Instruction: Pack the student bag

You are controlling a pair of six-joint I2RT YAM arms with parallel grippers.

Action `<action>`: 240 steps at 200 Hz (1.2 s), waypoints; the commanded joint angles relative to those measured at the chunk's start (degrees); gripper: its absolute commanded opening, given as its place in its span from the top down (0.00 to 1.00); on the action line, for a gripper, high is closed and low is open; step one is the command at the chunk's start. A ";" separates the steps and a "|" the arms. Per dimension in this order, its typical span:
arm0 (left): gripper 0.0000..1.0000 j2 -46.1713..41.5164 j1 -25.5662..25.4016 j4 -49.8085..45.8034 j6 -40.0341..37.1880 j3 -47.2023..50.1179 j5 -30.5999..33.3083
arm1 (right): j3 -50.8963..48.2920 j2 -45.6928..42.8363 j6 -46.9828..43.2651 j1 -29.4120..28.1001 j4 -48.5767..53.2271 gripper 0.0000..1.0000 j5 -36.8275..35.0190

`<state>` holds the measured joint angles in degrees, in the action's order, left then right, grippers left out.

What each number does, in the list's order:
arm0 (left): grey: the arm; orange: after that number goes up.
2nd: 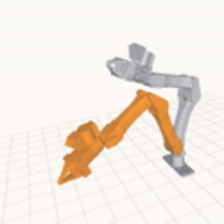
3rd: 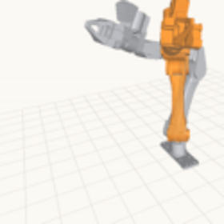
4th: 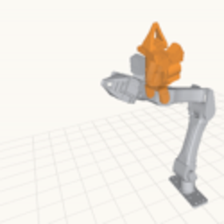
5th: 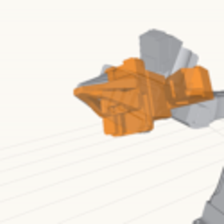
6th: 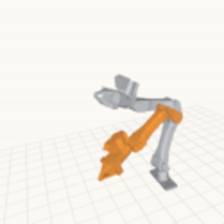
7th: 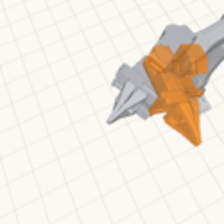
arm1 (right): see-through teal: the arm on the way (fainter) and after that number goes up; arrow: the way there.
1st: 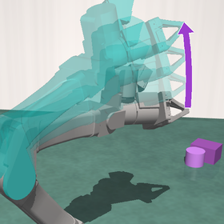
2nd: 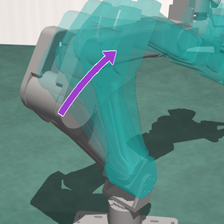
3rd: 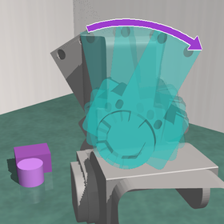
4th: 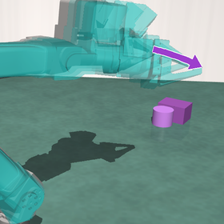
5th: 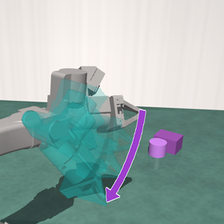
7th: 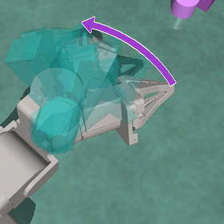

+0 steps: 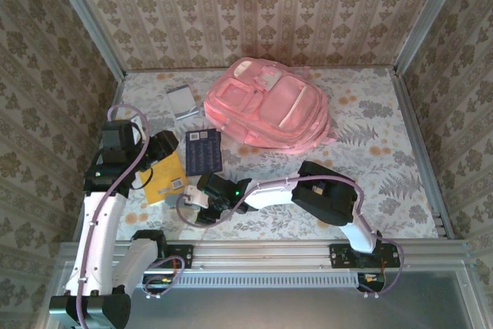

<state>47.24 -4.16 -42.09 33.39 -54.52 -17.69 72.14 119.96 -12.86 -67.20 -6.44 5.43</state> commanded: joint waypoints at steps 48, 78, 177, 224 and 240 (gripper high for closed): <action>0.45 0.48 -0.15 0.67 0.96 -1.65 0.05 | -4.28 -3.04 -1.88 -1.32 -4.81 0.62 -6.51; 0.46 0.97 -0.12 1.08 1.50 -1.91 -1.25 | -5.35 -4.98 -0.23 -1.36 -4.69 0.89 -7.00; 0.46 4.73 -2.17 4.57 1.53 -3.90 -4.26 | -24.03 -24.32 25.45 6.52 -16.43 0.95 -11.71; 0.45 16.90 -13.50 7.55 -2.53 -11.95 -0.45 | -34.25 -38.90 36.95 15.83 -15.94 0.97 -12.66; 0.45 23.63 -17.53 8.33 -4.73 -16.82 0.18 | -35.15 -45.70 37.94 18.66 -10.47 1.00 -16.78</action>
<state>63.75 -17.08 -36.84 32.86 -64.97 -19.20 38.02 83.13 18.41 -51.57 -19.05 -6.13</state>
